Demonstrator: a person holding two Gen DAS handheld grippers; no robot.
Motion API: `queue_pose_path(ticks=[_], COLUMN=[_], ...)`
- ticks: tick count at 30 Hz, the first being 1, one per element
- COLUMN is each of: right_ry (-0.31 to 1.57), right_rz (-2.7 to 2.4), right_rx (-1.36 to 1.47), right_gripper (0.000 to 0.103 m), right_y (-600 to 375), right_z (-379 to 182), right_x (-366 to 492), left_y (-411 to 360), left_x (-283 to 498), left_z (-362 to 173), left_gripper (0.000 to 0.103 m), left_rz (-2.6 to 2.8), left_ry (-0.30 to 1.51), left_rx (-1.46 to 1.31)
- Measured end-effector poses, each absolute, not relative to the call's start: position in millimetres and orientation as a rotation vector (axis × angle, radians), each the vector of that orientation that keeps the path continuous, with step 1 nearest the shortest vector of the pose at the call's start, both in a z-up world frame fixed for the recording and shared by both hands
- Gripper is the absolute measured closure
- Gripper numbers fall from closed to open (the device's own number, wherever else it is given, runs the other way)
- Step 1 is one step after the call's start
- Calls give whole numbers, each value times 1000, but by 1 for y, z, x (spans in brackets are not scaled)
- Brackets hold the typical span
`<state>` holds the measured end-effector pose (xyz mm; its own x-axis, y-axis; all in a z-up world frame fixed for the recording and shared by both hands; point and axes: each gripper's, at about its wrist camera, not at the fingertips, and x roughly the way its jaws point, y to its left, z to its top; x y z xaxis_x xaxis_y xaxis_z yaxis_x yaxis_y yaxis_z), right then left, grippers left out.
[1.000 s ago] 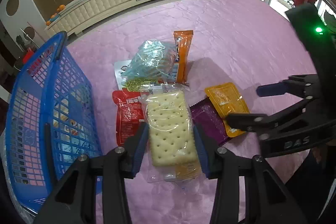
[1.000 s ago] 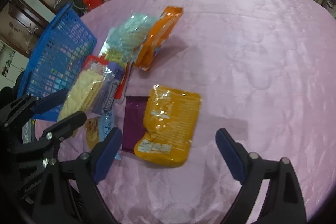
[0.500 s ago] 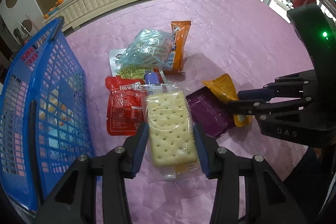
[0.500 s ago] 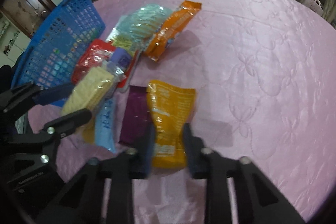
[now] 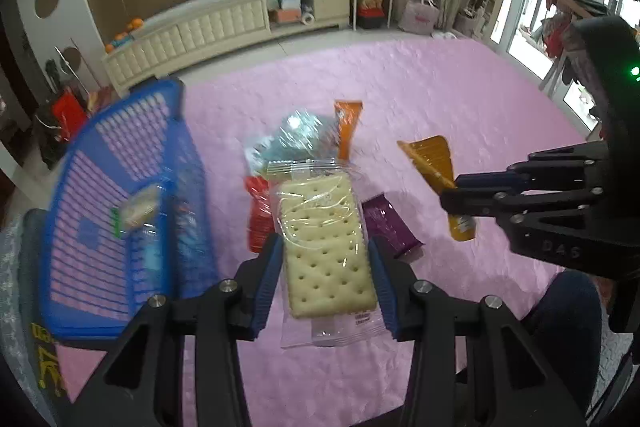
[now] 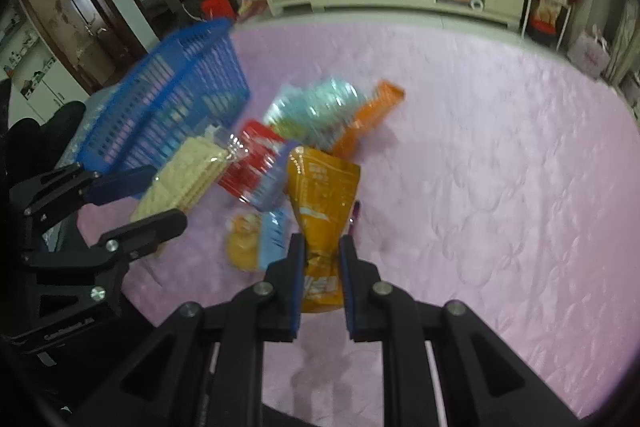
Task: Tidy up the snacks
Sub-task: 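Carry the cracker pack and orange bag to the basket while the right tool opens inside it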
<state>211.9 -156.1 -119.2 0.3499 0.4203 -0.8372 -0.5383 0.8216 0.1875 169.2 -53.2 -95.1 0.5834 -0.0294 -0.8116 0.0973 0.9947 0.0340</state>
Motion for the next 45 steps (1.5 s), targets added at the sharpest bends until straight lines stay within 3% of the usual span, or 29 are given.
queue_pose_path(ticks=[9, 20, 31, 45], right_ry=[908, 839, 851, 971], right_rz=[662, 746, 855, 871], right_rx=[-151, -214, -257, -278], right_gripper=[83, 83, 83, 82], right_y=[-133, -59, 27, 101], right_z=[-50, -21, -27, -79], right_x=[189, 178, 175, 190], left_y=[-20, 57, 129, 182], left_x=[141, 111, 94, 107], left_z=[-37, -6, -11, -43], left_gripper=[62, 61, 61, 61], left_rz=[-35, 58, 166, 148], left_ry=[819, 757, 755, 813], left_rx=[82, 48, -6, -70])
